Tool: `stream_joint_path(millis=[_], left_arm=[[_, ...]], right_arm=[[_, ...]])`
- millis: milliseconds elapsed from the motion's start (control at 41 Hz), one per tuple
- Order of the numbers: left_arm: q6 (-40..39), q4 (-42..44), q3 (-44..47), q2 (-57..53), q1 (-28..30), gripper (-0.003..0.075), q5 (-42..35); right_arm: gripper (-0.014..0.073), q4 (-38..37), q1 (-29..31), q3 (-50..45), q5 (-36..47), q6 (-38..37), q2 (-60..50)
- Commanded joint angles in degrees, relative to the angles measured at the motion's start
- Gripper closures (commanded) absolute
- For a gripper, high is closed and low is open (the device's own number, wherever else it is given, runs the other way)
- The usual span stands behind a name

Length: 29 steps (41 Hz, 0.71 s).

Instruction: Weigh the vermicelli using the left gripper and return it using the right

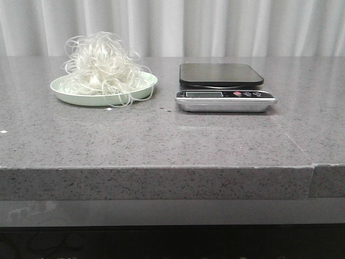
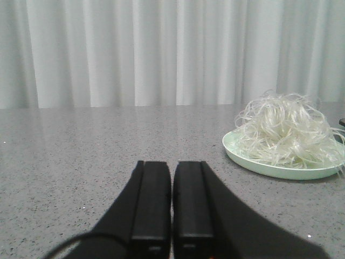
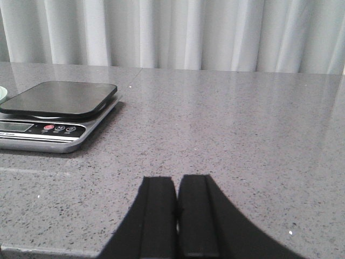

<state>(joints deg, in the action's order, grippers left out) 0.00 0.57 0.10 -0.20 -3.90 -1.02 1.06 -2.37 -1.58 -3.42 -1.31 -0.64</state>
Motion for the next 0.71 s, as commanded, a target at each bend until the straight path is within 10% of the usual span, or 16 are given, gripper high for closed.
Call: stream_joint_path(millis=[0,682], left_arm=[[-0.4,-0.6,0.4,-1.2,0.0,0.0579,-4.7],[-0.4,-0.6,0.4,-1.2,0.0,0.0579,-6.0]], right_arm=[[0.0435,-0.3,0.4,0.5,4.9,0.0,-0.9],[0.0435,-0.3,0.4,0.5,7.3,0.0,-0.9]])
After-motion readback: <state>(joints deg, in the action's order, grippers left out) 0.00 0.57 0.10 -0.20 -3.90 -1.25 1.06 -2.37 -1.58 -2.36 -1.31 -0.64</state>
